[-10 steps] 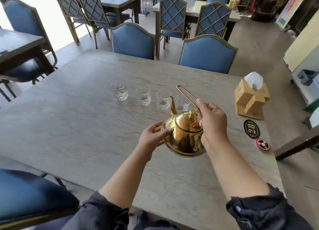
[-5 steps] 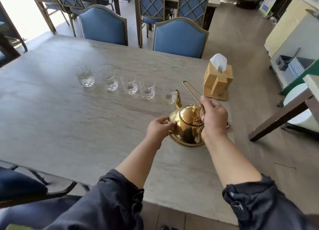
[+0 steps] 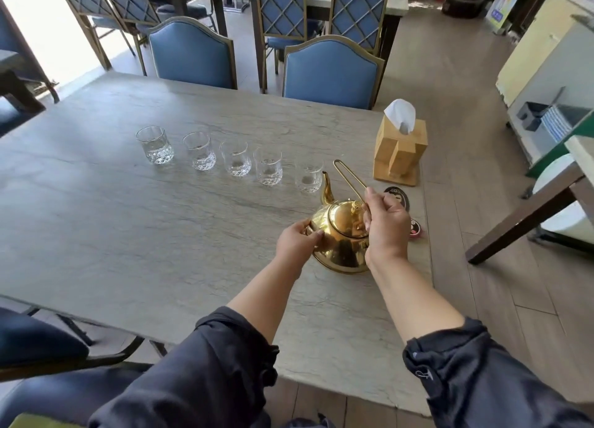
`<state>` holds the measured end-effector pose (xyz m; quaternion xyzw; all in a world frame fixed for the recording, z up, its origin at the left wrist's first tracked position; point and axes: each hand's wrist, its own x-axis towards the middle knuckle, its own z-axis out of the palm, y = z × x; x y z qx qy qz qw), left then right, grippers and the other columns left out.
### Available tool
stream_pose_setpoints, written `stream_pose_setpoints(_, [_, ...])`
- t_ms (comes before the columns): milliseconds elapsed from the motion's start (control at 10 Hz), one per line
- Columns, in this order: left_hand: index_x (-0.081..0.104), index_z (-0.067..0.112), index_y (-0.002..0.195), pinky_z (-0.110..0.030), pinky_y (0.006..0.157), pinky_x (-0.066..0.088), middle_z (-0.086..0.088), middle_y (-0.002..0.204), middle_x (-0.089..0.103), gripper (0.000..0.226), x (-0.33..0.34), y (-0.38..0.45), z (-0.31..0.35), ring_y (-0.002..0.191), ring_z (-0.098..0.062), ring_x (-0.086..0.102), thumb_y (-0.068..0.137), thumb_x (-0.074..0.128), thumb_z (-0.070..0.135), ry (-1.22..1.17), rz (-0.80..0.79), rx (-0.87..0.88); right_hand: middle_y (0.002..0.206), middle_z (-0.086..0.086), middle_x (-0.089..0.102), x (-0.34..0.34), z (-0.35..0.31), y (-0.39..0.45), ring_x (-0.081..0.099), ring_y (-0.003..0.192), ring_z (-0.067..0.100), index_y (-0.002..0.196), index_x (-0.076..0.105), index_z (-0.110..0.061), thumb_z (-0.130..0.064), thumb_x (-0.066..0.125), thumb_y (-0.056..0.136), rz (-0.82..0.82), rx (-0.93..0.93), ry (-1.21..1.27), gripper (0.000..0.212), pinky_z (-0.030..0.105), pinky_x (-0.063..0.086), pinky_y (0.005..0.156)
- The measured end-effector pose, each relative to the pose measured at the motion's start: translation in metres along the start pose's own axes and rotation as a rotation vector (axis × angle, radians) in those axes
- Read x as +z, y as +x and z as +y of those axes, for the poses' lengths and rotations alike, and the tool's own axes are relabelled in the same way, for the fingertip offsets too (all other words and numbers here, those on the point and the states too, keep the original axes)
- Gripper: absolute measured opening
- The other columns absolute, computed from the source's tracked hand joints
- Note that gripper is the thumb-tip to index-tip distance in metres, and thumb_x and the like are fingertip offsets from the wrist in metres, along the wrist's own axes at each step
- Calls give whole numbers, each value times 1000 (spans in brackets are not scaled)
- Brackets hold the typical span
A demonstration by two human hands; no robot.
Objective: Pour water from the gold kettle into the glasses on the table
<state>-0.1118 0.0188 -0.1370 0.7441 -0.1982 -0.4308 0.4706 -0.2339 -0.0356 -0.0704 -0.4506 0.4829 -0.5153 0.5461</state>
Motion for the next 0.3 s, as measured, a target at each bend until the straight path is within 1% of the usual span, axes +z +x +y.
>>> stream_pose_setpoints(100, [52,19,143,-40,97,55,-7,130,63,56,-6,-3,0,112,-21,62,89,70,18,22,-48,-4,54,-3,45,-3,2,-2,35,46,6,70,60,-10,-28,65,91,-15,-9,-42,28,17,30,41])
stream_pose_setpoints(200, [52,18,143,-40,95,55,-6,124,63,53,-13,-9,2,103,-17,60,92,67,18,7,-129,-11,54,-1,45,-4,4,-6,36,45,6,77,63,-2,-28,64,91,-35,-8,-52,30,17,30,42])
stream_pose_setpoints(300, [56,16,139,-39,91,56,-7,120,64,46,-26,-15,8,100,-20,60,93,65,19,52,-148,3,58,1,52,-3,-2,-4,43,50,9,84,67,2,-29,62,91,-54,31,-108,31,23,38,51])
